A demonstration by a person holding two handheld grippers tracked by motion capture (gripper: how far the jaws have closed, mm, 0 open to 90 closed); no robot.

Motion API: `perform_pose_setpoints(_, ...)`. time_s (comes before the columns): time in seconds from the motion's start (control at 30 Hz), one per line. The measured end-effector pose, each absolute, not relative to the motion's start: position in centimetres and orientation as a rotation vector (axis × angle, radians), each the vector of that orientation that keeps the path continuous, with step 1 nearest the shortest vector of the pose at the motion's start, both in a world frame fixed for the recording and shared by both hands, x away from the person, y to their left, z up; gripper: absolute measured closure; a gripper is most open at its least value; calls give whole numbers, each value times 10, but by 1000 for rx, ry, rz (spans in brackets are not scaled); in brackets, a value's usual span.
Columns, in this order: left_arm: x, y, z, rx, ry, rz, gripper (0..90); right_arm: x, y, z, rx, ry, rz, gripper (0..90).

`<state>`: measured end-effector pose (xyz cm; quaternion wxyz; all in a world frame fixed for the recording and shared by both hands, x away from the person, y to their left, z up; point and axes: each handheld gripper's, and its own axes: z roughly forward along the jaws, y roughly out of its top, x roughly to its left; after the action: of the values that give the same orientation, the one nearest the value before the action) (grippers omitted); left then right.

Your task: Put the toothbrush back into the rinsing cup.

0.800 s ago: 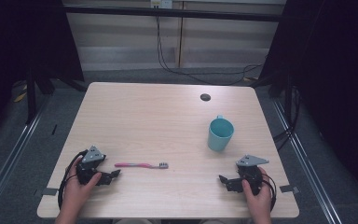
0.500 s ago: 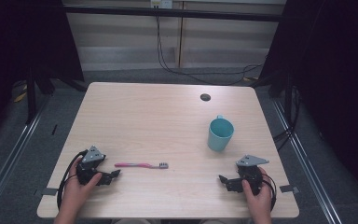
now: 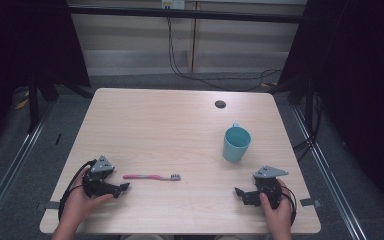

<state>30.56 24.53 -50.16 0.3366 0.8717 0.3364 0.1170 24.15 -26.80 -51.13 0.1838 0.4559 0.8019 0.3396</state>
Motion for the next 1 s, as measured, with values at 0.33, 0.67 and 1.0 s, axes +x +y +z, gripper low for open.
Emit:
perform_pose_setpoints(0.33, 309, 235, -491, 2398, 819, 328, 184, 242, -268, -511, 1281, 2263, 961, 84)
perform_pose_setpoints(0.67, 312, 225, -481, 2525, 717, 326, 197, 242, -268, -511, 1281, 2263, 961, 84)
perform_pose_setpoints(1.0, 319, 211, -470, 2623, 625, 336, 207, 242, -268, -511, 1281, 2264, 960, 84)
